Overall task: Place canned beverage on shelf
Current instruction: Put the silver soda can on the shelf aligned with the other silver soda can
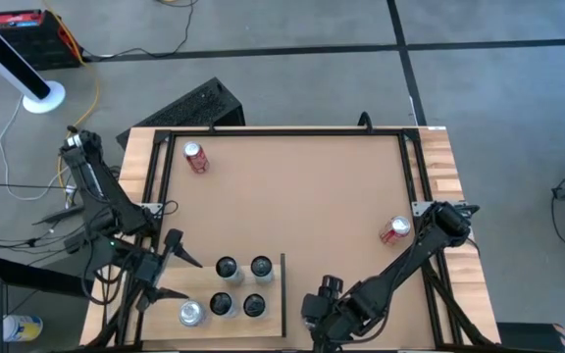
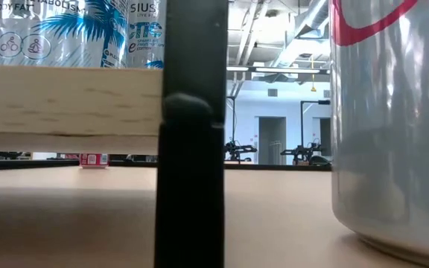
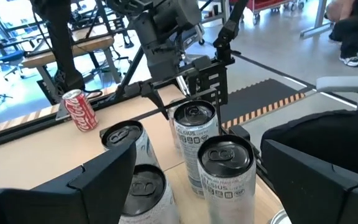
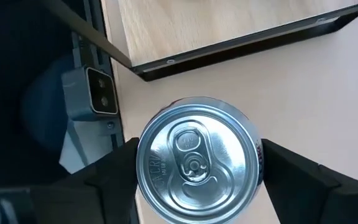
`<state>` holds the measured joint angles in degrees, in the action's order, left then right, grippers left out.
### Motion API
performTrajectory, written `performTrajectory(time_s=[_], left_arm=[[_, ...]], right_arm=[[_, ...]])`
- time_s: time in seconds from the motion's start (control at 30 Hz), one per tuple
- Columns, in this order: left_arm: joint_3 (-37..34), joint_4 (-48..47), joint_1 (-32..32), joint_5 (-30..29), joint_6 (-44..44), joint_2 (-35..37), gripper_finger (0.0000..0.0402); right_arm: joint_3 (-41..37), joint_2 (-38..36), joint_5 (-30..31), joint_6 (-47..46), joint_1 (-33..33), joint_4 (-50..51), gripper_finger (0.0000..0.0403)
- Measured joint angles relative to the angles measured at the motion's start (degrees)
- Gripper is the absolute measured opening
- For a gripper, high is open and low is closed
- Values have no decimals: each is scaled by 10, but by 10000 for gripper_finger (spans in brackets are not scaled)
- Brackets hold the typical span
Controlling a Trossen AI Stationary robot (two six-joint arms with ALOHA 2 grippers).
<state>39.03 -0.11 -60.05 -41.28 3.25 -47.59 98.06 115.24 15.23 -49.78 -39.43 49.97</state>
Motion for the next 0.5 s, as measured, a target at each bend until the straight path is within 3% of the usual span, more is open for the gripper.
performTrajectory(time_s=[0.27,0.5], left_arm=[[0,-9,0,5,-8,25,333],[0,-35,0,9,23,56,333]], right_arm=[[43,-5,37,84,38,118,311],[45,-78,30,214,135,158,311]])
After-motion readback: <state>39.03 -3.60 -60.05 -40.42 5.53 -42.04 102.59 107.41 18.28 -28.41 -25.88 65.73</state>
